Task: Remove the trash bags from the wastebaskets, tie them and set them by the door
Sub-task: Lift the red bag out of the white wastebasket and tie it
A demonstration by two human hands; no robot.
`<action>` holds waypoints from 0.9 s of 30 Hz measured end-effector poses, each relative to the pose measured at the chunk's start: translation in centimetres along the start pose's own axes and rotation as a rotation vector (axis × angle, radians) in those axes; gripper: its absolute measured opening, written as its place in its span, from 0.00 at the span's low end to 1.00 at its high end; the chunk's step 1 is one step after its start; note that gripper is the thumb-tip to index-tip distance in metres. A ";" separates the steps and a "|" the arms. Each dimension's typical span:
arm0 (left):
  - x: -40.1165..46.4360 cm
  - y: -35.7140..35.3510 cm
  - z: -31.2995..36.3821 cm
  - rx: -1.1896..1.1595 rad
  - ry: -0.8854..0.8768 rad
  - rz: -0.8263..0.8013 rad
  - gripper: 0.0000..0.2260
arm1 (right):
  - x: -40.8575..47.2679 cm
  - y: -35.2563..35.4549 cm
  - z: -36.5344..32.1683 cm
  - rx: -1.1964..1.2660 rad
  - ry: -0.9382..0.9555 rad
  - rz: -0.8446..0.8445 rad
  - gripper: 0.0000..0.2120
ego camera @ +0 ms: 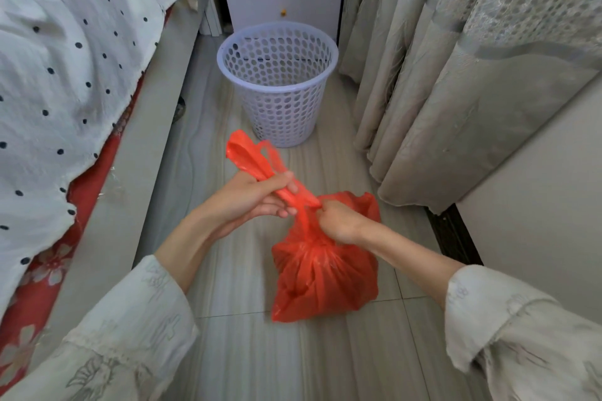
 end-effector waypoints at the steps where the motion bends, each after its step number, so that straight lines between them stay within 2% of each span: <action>1: 0.1 -0.3 0.4 0.000 -0.012 0.002 0.10 | -0.3 -0.3 -0.3 -0.034 0.011 -0.018 0.16; 5: 0.8 -0.4 0.9 -0.042 -0.036 0.080 0.10 | -1.5 -1.8 -1.8 -0.056 0.196 -0.093 0.13; 7: 1.1 -0.4 0.8 0.014 -0.088 0.110 0.09 | -1.7 -2.1 -2.1 0.051 0.238 -0.110 0.04; 8: 1.3 -0.3 0.5 0.095 -0.133 0.133 0.08 | -1.5 -2.1 -2.0 0.117 0.229 -0.099 0.06; 9: 1.5 0.0 0.2 0.182 -0.175 0.161 0.08 | -1.2 -2.2 -1.8 0.174 0.203 -0.084 0.10; 12: 1.4 0.9 -1.3 0.401 -0.281 0.221 0.17 | -0.7 -2.3 -0.7 0.364 0.055 -0.052 0.20; 15: 0.6 0.6 -3.2 0.718 -0.405 0.116 0.21 | -0.4 -2.3 0.7 0.464 -0.079 -0.060 0.24; 17: 0.2 0.8 -3.6 0.887 -0.430 0.096 0.19 | -0.1 -2.5 1.4 0.510 -0.136 -0.074 0.24; 20: -0.2 0.5 -2.1 0.910 -0.497 0.105 0.20 | 0.6 -2.3 2.5 0.565 -0.182 -0.051 0.22; 22: -0.7 -0.1 -0.9 0.887 -0.531 0.098 0.17 | 0.9 -1.7 3.1 0.653 -0.217 -0.034 0.21; 27: -1.6 -1.7 0.8 0.789 -0.509 0.079 0.18 | 1.5 0.2 4.0 0.852 -0.241 0.010 0.14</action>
Point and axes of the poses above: each hand's wrist, its own x-axis towards the middle knuckle, its own y-axis out of the back of the hand, z = x × y, the point moved 9 cm from there along x, towards the middle knuckle, and after that the axes turned 13 degrees about z, right-handed, at the moved point
